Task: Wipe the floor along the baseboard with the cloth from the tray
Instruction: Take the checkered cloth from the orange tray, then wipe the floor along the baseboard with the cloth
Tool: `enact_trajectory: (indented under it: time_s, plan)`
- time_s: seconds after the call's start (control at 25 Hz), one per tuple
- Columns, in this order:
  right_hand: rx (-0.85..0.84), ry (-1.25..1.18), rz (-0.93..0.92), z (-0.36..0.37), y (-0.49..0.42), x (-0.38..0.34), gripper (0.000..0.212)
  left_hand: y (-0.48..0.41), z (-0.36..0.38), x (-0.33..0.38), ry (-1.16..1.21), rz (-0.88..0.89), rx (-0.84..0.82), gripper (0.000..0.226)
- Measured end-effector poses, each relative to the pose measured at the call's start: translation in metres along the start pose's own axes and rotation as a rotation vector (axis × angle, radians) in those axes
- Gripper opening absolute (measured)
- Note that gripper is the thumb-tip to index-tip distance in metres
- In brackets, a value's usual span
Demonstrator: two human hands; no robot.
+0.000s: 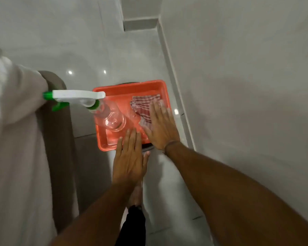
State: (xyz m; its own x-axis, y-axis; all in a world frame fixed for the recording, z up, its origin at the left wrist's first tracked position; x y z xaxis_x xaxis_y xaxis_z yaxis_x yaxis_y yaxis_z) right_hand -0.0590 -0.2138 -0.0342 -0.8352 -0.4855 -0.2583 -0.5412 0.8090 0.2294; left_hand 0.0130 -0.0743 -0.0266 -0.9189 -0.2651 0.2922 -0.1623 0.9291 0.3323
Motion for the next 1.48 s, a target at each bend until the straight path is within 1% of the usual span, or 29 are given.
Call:
enact_trajectory:
  time_s: [0.12,0.2,0.32,0.4,0.48,0.6,0.72,0.8,0.88,0.96,1.04,1.12,1.24,1.36,1.48]
  plan:
    - [-0.068,0.074,-0.003,0.044,-0.063,0.007,0.094,-0.036,0.025,-0.023,0.050,0.003,0.065,0.072]
    - [-0.119,0.065,-0.026,0.063,-0.081,0.010,0.098,-0.040,0.033,-0.025,0.037,0.038,0.143,0.070]
    - [-0.103,0.024,-0.035,0.081,-0.086,0.013,0.084,-0.041,0.039,-0.027,0.041,0.075,0.208,0.069]
    - [-0.099,-0.017,-0.023,0.083,-0.090,0.012,0.078,-0.044,0.040,-0.030,0.016,0.065,0.218,0.069]
    - [-0.086,-0.114,0.017,0.077,-0.092,0.011,0.073,-0.047,0.041,-0.030,0.032,0.040,0.192,0.072]
    - [-0.013,-0.352,0.080,0.050,-0.085,0.015,0.067,-0.046,0.039,-0.029,0.017,0.017,0.133,0.076]
    - [0.128,-0.502,0.043,0.002,-0.047,0.013,0.064,-0.031,0.032,-0.017,-0.061,0.031,0.103,0.078]
    - [0.220,-0.564,0.009,-0.027,0.003,0.013,0.060,-0.006,0.031,-0.002,-0.070,0.025,0.077,0.080]
    - [0.254,-0.596,0.013,-0.039,0.066,0.014,0.061,0.025,0.037,0.012,-0.061,0.014,0.083,0.080]
    - [0.236,-0.604,0.028,-0.033,0.138,0.023,0.063,0.063,0.047,0.031,-0.059,0.016,0.107,0.080]
    - [0.152,-0.581,0.066,0.000,0.198,0.041,0.066,0.096,0.073,0.044,-0.086,0.016,0.094,0.081]
    - [0.028,-0.536,0.133,0.050,0.246,0.065,0.065,0.123,0.114,0.055,-0.130,0.024,0.038,0.082]
    - [-0.109,-0.486,0.222,0.123,0.287,0.099,0.062,0.143,0.177,0.065,-0.105,0.025,-0.031,0.084]
    - [-0.147,-0.421,0.234,0.194,0.287,0.132,0.063,0.139,0.246,0.067,-0.080,0.044,-0.074,0.086]
    - [-0.036,-0.336,0.218,0.249,0.249,0.162,0.067,0.106,0.308,0.056,-0.065,0.048,-0.046,0.086]
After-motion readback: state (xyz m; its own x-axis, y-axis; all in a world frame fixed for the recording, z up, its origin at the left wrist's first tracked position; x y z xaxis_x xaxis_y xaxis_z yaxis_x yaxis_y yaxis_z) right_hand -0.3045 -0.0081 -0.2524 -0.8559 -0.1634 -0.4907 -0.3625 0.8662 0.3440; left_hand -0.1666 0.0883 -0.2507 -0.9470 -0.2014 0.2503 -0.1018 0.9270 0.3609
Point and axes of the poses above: each hand's wrist, its own y-axis away from the middle knuckle, its own z-axis out of the palm, x = y × z, the point moved 8 cm from there along -y, towards the middle knuckle
